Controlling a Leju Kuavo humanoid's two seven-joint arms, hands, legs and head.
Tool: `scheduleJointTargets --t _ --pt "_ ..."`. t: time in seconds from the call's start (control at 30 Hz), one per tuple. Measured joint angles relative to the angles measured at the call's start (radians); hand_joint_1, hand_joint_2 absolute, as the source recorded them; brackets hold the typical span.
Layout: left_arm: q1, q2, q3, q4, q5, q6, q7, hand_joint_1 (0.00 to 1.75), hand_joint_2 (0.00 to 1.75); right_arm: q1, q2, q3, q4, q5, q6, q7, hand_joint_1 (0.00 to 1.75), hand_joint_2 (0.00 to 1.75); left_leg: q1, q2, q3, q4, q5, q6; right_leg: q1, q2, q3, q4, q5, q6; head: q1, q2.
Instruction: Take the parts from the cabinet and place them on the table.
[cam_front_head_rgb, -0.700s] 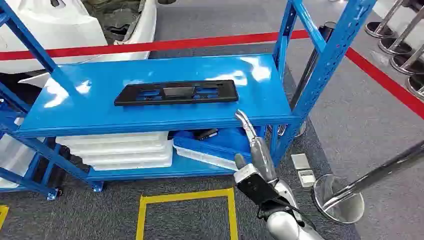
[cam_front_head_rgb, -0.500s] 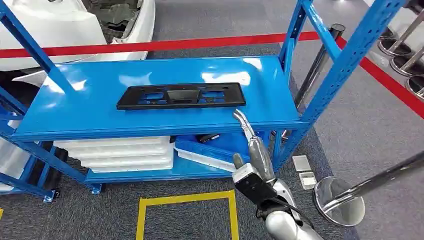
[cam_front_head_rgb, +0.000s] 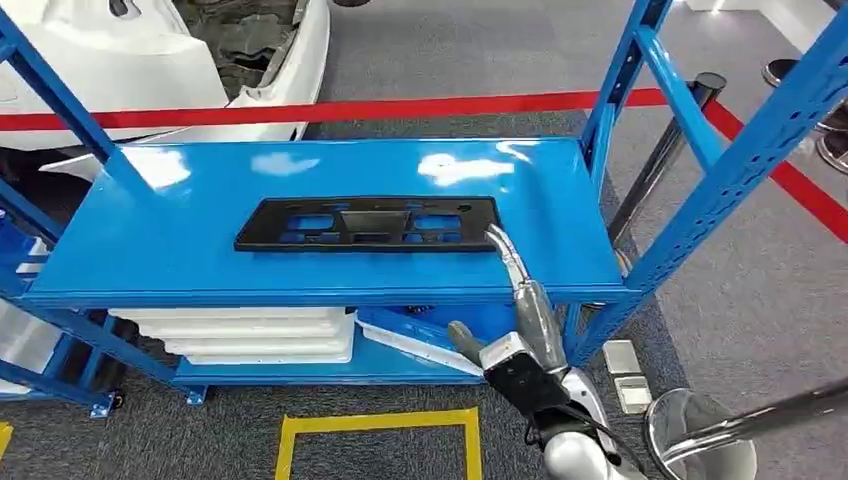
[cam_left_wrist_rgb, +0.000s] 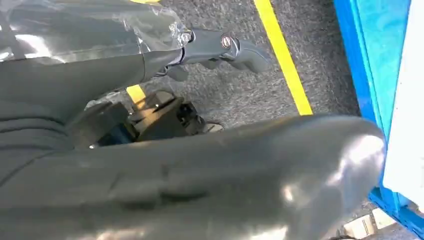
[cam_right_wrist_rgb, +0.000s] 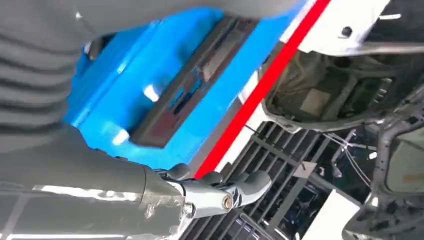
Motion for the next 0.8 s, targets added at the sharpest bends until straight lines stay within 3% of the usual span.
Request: scheduleJointTargets --t 0.03,0.07,0.13,0.17,0.2,0.23,0.3,0.33,0.37,0.43,0.47,0.5,0.6,0.63,0.8 --pt "-0.003 0.0 0.0 0.0 0.0 0.0 0.0 0.0 0.0 0.0 0.0 0.0 -0.002 0.002 -0.001 0.0 0.0 1.75 0.0 0.001 -0.018 0.05 0.001 -0.004 0.0 -0.002 0.011 -0.004 -0.004 -0.005 -0.005 0.0" --pt "-0.006 0.0 0.0 0.0 0.001 0.001 0.0 0.0 0.0 -0.001 0.0 0.0 -0.002 0.004 -0.001 0.002 0.0 1.75 0.0 0.001 -0.063 0.123 -0.019 -0.008 0.0 -0.004 0.017 -0.007 -0.009 -0.011 -0.015 0.0" --pt "-0.005 0.0 0.0 0.0 0.001 0.003 0.0 0.0 0.0 0.0 0.0 0.0 -0.002 0.006 -0.001 0.003 0.0 1.75 0.0 0.001 -0.152 0.252 -0.086 -0.015 0.001 -0.004 0.028 -0.009 -0.02 -0.017 -0.021 0.0" --pt "-0.002 0.0 0.0 0.0 0.001 0.003 0.0 0.0 0.0 0.0 0.0 0.0 -0.002 0.006 -0.001 0.005 0.0 1.75 0.0 0.001 -0.187 0.292 -0.109 -0.015 0.002 -0.003 0.035 -0.008 -0.027 -0.018 -0.024 0.0" --pt "0.0 0.0 0.0 0.0 0.001 0.004 0.0 0.0 0.0 0.001 -0.001 0.0 -0.002 0.007 -0.001 0.006 0.0 1.75 0.0 0.001 -0.204 0.291 -0.101 -0.013 0.003 -0.001 0.044 -0.008 -0.035 -0.018 -0.029 0.0" --pt "0.0 0.0 0.0 0.0 0.002 0.009 0.0 0.0 0.0 0.001 -0.001 0.0 -0.002 0.008 -0.001 0.007 0.0 1.75 0.0 0.001 -0.2 0.245 -0.061 -0.009 0.003 0.0 0.056 -0.008 -0.042 -0.018 -0.031 0.0" --pt "-0.001 0.0 0.0 0.0 0.005 0.022 0.002 0.0 0.0 0.001 -0.001 0.0 -0.002 0.009 0.0 0.009 0.0 1.75 -0.003 0.002 -0.157 0.083 0.071 0.003 0.004 0.0 0.081 -0.009 -0.057 -0.013 -0.038 0.0" --pt "0.001 0.0 0.0 0.0 0.006 0.027 0.002 0.0 0.0 0.001 -0.001 0.0 -0.002 0.009 0.0 0.01 0.0 1.75 -0.007 0.005 -0.151 0.02 0.114 0.014 0.003 -0.001 0.083 -0.011 -0.063 -0.011 -0.041 0.0" --pt "0.0 0.0 0.0 0.0 0.006 0.028 0.005 0.0 0.0 0.001 0.0 0.0 -0.002 0.009 0.002 0.012 0.0 1.75 -0.013 0.008 -0.163 0.015 0.066 0.012 0.005 0.001 0.082 -0.006 -0.064 -0.007 -0.043 0.0" --pt "0.004 0.0 0.0 0.0 0.006 0.031 0.005 0.0 0.0 0.002 -0.001 0.0 -0.002 0.01 0.003 0.013 0.0 1.75 -0.014 0.006 -0.16 0.017 0.099 0.019 0.005 0.0 0.081 -0.009 -0.074 0.007 -0.045 0.0" --pt "0.004 0.0 0.0 0.0 0.006 0.031 0.005 0.0 0.0 0.0 -0.001 0.0 -0.002 0.01 0.003 0.013 0.0 1.75 -0.006 0.005 -0.157 0.008 0.105 0.015 0.01 0.0 0.085 -0.003 -0.083 0.001 -0.044 0.0" --pt "0.001 0.0 0.0 0.0 0.006 0.031 0.005 0.0 0.0 0.0 -0.001 -0.001 -0.002 0.01 0.003 0.013 0.0 1.75 -0.009 0.005 -0.149 0.01 0.102 0.011 0.011 0.0 0.087 -0.009 -0.077 -0.01 -0.041 0.0" --pt "-0.002 0.0 0.0 0.0 0.005 0.059 0.005 0.0 0.0 -0.001 -0.001 -0.001 -0.002 0.02 0.003 0.017 0.0 1.75 -0.012 0.005 -0.147 0.009 0.099 0.017 0.008 -0.001 0.094 -0.02 -0.077 -0.003 -0.039 0.0" --pt "-0.002 0.0 0.0 0.0 0.005 0.066 0.006 0.0 0.0 -0.001 -0.001 -0.001 -0.002 0.026 0.003 0.02 0.0 0.0 -0.012 0.005 -0.147 0.009 0.098 0.02 0.008 -0.001 0.095 -0.023 -0.077 -0.002 -0.037 0.0" --pt "-0.004 -0.001 0.0 0.0 0.006 0.095 0.009 0.0 0.0 -0.005 -0.005 -0.005 -0.002 0.098 0.022 0.066 0.0 0.0 -0.012 0.005 -0.145 0.008 0.093 0.026 0.008 -0.001 0.101 -0.033 -0.078 0.006 -0.035 0.0"
